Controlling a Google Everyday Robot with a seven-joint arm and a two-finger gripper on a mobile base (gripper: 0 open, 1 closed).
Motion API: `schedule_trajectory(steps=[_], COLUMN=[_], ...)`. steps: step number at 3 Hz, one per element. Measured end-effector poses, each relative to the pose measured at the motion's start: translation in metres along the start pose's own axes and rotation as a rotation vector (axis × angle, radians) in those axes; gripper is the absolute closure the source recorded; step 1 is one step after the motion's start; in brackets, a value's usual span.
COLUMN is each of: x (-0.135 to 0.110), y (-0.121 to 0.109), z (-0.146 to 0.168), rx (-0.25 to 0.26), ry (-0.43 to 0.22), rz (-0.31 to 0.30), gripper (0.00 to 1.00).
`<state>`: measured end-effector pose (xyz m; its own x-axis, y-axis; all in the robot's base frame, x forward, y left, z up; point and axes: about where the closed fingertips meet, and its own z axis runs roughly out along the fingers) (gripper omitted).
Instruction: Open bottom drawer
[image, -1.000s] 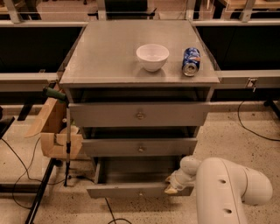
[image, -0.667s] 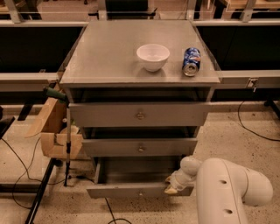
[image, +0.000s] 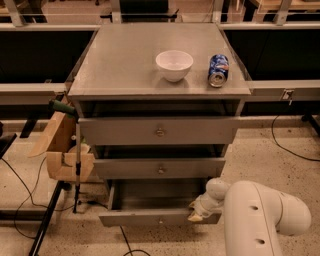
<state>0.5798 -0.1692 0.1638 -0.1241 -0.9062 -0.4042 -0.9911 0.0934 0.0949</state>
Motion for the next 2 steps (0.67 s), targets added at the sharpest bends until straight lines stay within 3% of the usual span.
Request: schedule_trajectory(steps=[2], x=[0.0021], y=[0.0063], z=[0.0070], rx=[-0.006], ry=[-0.013], rz=[-0.001], gripper=[0.14])
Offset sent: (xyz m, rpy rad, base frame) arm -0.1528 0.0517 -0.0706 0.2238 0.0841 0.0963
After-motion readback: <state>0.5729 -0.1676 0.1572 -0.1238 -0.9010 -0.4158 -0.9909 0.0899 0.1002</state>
